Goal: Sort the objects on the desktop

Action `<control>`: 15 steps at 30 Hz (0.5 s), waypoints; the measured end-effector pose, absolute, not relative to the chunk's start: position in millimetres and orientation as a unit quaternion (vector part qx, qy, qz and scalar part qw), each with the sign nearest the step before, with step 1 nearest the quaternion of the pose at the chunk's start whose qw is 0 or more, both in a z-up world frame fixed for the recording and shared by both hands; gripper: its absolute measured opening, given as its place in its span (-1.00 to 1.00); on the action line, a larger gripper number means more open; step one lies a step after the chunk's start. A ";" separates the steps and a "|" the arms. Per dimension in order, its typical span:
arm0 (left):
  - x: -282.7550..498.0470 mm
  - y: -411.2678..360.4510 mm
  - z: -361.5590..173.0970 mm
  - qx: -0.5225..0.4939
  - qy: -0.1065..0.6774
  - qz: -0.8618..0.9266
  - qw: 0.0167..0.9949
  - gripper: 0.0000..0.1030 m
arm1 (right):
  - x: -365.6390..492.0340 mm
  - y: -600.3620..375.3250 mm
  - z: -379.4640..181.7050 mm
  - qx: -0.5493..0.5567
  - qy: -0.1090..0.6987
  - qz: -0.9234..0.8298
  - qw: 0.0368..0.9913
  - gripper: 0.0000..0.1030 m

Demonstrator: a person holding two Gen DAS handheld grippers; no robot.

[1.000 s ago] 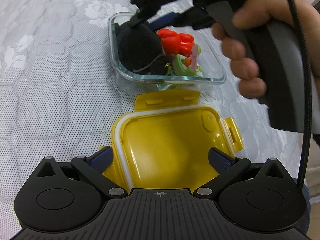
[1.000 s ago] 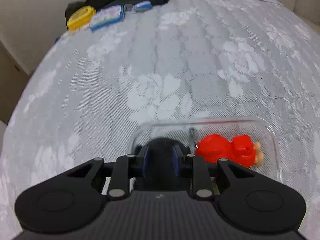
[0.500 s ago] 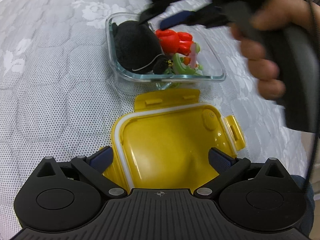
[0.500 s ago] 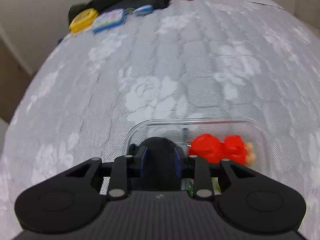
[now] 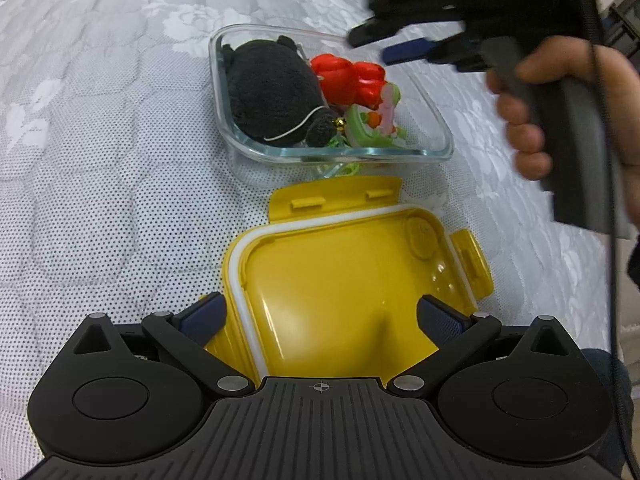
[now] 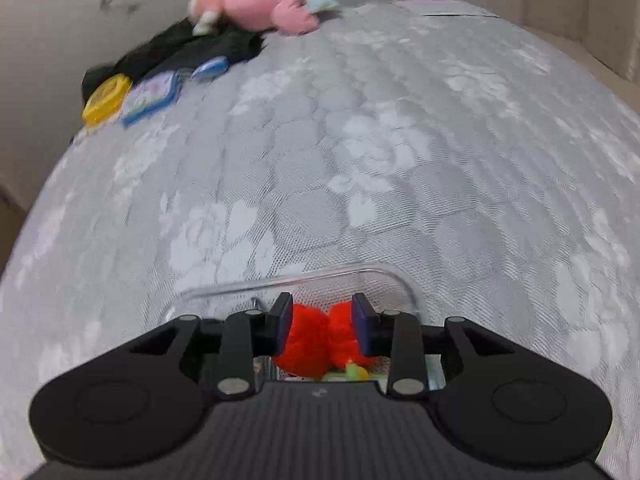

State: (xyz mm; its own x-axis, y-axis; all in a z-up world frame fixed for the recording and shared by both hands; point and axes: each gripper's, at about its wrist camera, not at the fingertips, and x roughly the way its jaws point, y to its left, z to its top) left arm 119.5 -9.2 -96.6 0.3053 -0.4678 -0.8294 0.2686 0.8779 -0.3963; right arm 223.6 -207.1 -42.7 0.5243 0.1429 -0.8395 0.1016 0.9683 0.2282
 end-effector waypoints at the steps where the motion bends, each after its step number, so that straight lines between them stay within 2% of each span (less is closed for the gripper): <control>1: 119.6 -9.6 -96.7 -0.091 0.543 -0.230 0.803 1.00 | 223.6 -206.8 -42.6 0.123 0.489 0.013 0.863 -0.26; 3: 119.9 -9.9 -97.1 -0.090 0.543 -0.230 0.802 1.00 | 223.6 -206.4 -42.4 0.118 0.492 0.014 0.863 -0.20; 6: 120.5 -10.3 -97.4 -0.091 0.544 -0.230 0.802 1.00 | 223.5 -205.6 -42.0 0.110 0.496 0.015 0.861 -0.23; 9: 120.3 -10.1 -97.4 -0.092 0.544 -0.230 0.802 1.00 | 223.5 -204.9 -41.7 0.103 0.500 0.017 0.859 -0.44; 15: 118.0 -10.5 -97.0 -0.087 0.543 -0.230 0.803 1.00 | 223.4 -203.5 -41.0 0.087 0.509 0.020 0.856 -0.39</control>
State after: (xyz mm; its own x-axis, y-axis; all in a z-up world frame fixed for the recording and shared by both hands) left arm 118.0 -10.5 -97.0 0.3038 -0.4644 -0.8319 0.2748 0.8788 -0.3902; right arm 223.4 -203.5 -41.0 0.4812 0.1239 -0.8678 0.0541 0.9839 0.1704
